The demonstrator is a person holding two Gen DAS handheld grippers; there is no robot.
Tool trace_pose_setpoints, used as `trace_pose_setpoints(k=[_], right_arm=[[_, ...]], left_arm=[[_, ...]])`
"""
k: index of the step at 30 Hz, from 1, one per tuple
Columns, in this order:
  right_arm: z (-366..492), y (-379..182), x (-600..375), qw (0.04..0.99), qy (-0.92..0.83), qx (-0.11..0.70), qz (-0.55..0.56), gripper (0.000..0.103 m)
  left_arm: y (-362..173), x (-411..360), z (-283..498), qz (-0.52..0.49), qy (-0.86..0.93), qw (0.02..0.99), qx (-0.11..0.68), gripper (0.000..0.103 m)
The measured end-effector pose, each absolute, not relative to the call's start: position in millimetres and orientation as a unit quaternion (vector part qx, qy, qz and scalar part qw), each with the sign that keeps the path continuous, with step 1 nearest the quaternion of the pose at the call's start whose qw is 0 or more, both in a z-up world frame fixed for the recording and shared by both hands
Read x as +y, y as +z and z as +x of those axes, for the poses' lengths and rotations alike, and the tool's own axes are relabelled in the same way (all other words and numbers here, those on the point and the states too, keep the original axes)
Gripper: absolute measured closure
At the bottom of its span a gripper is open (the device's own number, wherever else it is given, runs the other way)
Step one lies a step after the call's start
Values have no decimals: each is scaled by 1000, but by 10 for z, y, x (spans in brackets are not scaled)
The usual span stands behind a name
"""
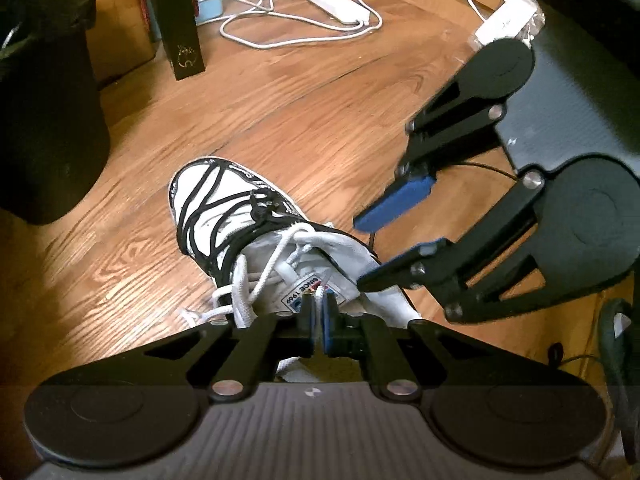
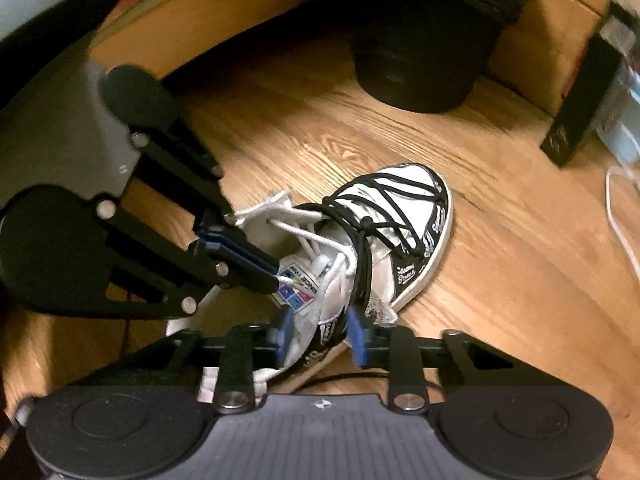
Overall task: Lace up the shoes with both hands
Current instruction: 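Hold the lace at the sneaker tongue with the left gripper while the right gripper approaches, then close the right gripper on the lace beside the left gripper's fingers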
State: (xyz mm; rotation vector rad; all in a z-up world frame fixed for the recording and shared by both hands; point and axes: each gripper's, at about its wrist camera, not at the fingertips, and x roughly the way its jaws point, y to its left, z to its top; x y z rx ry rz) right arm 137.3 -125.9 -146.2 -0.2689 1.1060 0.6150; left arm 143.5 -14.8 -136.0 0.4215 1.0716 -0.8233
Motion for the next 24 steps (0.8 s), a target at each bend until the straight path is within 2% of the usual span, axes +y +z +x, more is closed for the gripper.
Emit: trace_pose_setpoints(k=[6,9,13,20,24], right_arm=[[1540,-1479,-1498,797,255,548,-14,74],[1560,-1518,-1557,792,256,553,21,81],[1553,-1558,-1658,791,249,554,69,81],[1640,-1753,-2042,745,212,582,247,79],[1651,-1797,-2127,731,208,586,282,79]], left_arm=[[-1287,-121,1466,178,-378,767,486,99],[-1277,-103,1479,172,-379,769,485,99],[-1293,-108,1506,176,-383,766,486,99],[-1248,-114,1476,176,-395,764,479,99],[-1247,-103,1489,168,-396,767,476,99]])
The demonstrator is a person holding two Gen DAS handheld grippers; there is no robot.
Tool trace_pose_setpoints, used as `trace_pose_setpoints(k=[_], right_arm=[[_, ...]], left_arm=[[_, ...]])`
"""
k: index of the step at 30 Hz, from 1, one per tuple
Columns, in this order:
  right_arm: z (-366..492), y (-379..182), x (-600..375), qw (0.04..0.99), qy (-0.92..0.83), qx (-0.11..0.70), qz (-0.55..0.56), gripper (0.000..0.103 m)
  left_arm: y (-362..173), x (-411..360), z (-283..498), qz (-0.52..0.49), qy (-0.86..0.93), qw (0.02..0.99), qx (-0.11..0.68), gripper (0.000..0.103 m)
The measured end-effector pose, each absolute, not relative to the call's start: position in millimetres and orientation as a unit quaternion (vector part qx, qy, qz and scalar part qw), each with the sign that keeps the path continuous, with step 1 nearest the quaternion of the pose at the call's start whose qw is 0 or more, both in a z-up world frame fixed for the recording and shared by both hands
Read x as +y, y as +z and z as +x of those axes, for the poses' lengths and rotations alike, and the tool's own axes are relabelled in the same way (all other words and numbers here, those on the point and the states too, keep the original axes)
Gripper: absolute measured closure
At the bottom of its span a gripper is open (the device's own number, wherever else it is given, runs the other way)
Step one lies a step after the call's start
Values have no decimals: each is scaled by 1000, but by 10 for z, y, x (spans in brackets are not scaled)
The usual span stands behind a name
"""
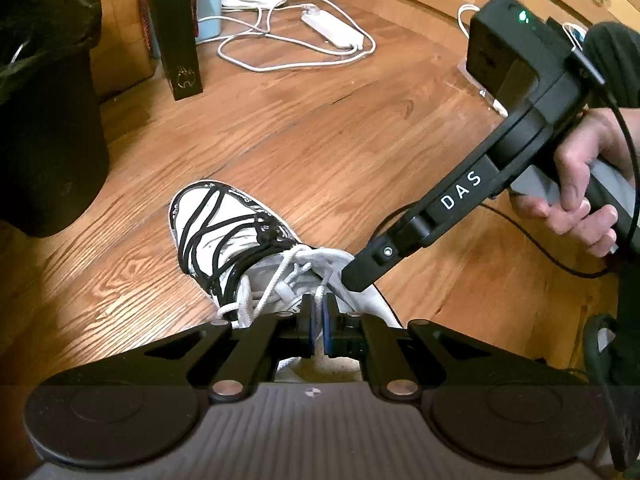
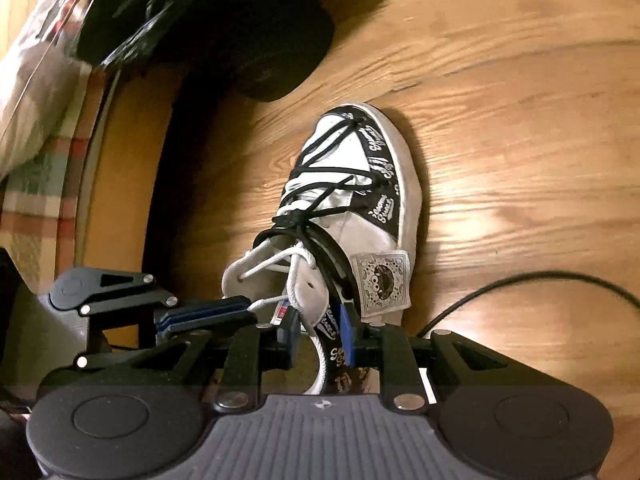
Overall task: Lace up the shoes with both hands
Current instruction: 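Close the right gripper on the lace beside the left gripper's fingers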
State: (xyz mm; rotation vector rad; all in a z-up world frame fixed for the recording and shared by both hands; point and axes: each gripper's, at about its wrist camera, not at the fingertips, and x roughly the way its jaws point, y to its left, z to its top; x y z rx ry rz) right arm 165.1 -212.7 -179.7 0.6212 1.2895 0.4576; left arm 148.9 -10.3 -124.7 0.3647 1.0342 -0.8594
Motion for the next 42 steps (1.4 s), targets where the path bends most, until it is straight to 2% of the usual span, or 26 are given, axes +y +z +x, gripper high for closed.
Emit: trace_pose_setpoints(k=[20,24,27,35,42], right_arm=[[1661,-1765,-2085,738,216,588,249,75],[1645,-1611,-1889,771,227,578,145,68],[1620,-1460,-1769,789,240,558,87,68],[1735,-1275,-2008,830,172,515,127,68],[1805,-1527,-2131,793,139,551,217,68]], left_arm=[[-1416,-164,1527,151,-402,767,476,99],[-1419,-184,1523,155,-405,768,471,99],[-1430,-202,1529,156,-404,769,470,99],[-1441,-248,1511,160,-408,771,462,98],[-1446,-265,1489,163,-408,774,457,98]])
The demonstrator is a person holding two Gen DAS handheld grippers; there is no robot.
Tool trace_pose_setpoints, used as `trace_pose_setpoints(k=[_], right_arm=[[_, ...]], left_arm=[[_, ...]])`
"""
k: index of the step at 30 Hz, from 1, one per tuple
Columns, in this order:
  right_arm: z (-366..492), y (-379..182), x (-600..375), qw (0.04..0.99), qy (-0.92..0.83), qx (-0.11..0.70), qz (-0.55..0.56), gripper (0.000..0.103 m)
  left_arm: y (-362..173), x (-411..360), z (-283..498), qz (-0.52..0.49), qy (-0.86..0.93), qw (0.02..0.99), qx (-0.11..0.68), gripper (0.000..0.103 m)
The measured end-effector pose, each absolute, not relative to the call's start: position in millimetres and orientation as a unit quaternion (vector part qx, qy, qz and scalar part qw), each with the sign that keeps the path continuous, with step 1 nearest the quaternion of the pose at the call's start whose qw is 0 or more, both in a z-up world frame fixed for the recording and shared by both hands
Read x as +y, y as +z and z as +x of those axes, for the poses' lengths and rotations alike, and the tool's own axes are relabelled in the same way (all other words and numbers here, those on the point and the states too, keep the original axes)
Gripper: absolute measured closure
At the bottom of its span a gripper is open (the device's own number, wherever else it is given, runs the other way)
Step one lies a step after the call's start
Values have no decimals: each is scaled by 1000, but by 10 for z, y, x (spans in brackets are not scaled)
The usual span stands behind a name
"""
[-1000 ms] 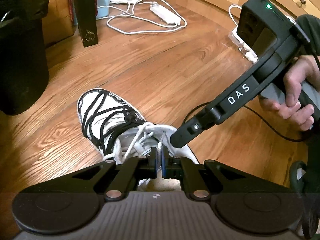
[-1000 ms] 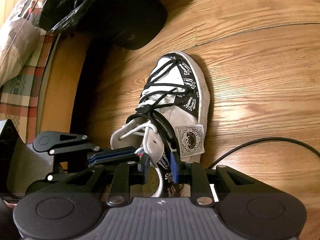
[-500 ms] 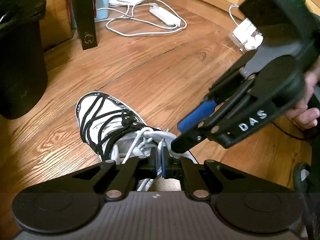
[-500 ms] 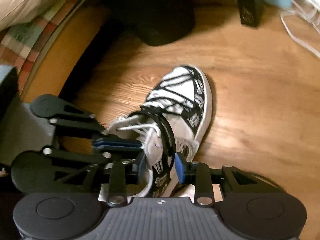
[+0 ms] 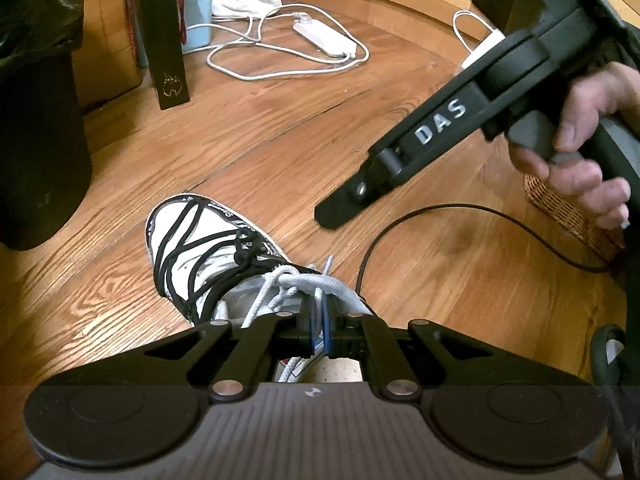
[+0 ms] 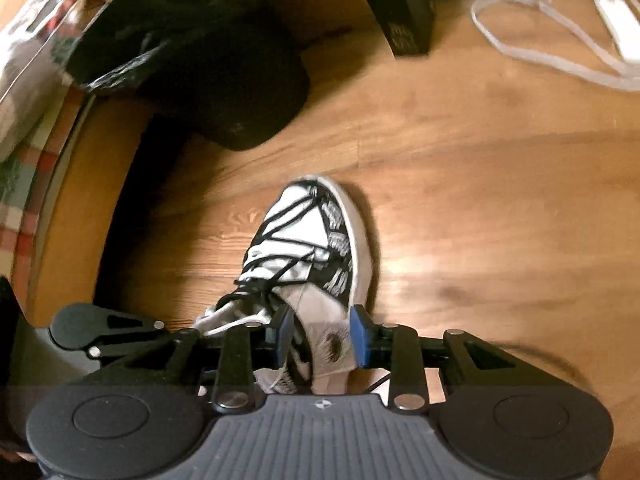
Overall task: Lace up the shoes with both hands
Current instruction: 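Close the right gripper on the lace beside the left gripper's fingers, then open the left gripper and withdraw it from the lace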
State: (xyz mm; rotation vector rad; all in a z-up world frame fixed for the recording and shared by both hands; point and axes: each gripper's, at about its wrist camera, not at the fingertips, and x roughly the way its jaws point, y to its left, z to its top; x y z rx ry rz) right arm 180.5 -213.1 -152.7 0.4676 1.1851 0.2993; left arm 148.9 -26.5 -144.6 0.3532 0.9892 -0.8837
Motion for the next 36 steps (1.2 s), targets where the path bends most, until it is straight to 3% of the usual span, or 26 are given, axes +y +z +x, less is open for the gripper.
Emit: trace_pose_setpoints(k=[9,21,23,31,36], right_arm=[[1789,-1696,-2167,743,137,554,351,69],[1682,-1875,-2292,701,106,561,427,75],[1680,-1904,-2300,696,104,563,433,80],[1653,-1968,-2319,683,86,562,460,84],[1647,-1938,-2294,685,89,558,460,97]], left_arm=[[-1451,-280,1486,162,-406,775,456,98],[-1464,-257,1499,149,-400,779,460,98],[-1464,-262,1498,150,-400,779,459,98],[-1471,-263,1494,148,-399,780,459,98],[-1474,-272,1496,148,-397,780,460,98]])
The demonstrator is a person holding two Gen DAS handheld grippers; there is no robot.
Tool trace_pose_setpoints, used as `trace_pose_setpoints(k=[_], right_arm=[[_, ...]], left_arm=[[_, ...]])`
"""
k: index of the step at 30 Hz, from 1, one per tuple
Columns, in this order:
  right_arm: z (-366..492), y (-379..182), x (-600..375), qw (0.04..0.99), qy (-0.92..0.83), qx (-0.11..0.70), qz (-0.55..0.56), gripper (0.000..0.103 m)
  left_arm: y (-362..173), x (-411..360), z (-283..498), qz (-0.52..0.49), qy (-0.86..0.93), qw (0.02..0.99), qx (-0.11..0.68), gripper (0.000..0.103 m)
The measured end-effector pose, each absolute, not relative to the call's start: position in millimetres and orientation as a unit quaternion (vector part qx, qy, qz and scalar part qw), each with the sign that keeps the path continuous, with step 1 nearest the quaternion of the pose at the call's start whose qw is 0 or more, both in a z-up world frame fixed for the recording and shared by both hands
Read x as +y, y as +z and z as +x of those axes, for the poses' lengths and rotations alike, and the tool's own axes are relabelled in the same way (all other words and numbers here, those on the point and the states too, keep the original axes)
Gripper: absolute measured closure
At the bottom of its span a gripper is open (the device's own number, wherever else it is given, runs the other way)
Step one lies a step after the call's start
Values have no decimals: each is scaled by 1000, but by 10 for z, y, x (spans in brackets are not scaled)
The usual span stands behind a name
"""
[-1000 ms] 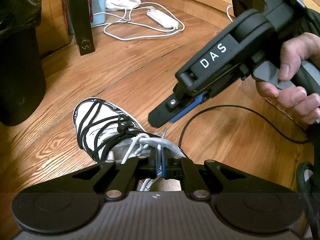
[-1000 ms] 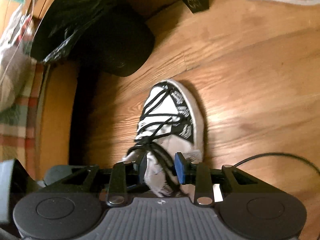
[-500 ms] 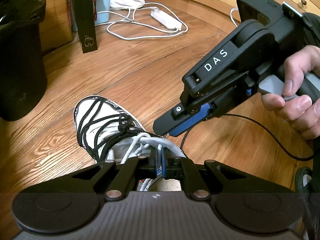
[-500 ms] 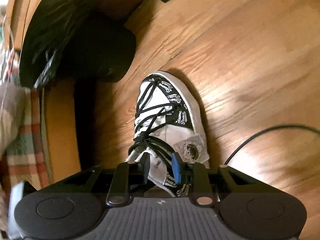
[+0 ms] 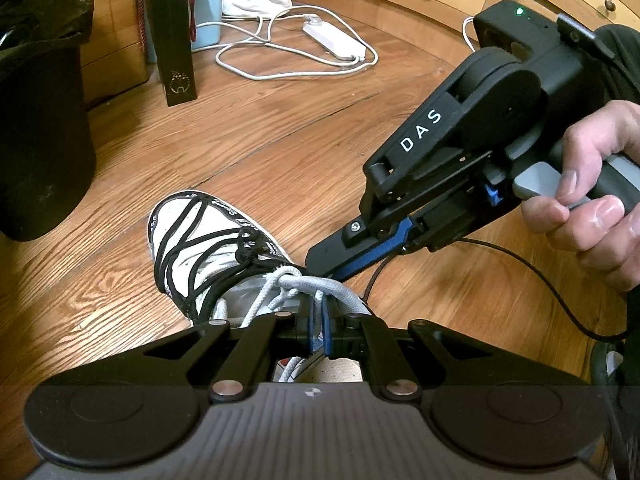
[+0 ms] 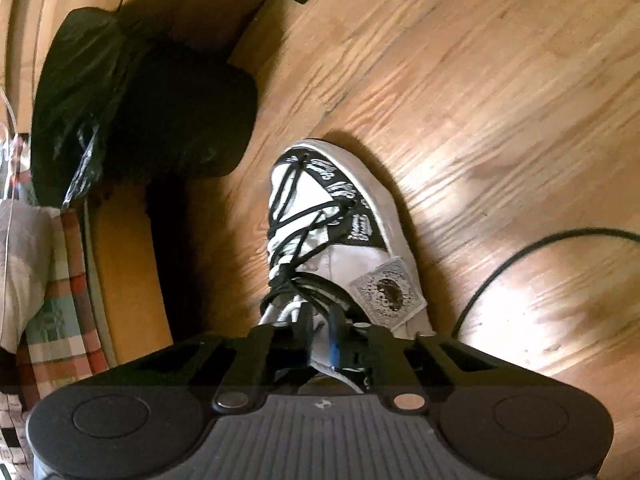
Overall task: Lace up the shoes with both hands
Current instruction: 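Open the left gripper and withdraw it from the lace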
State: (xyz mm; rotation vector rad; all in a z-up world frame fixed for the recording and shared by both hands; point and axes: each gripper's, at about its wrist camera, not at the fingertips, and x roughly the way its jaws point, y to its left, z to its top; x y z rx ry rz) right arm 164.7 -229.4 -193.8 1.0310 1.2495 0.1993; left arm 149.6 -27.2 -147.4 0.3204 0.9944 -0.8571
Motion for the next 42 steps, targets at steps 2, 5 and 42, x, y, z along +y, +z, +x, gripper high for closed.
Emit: trace_pose_setpoints(k=[2,5,42], right_arm=[[1655,-1917,-2280,690,91,557,453,98],[1663,-1903,-2267,694,93,557,447,98],[1683,-1865,-2497,702,78,532,467,94]], left_arm=[[-1477,-271,1494,150,-395,781,459,97],[-1477,-265,1495,152,-391,783,459,92],[-1264,-371,1054,238,-434,728,473,54]])
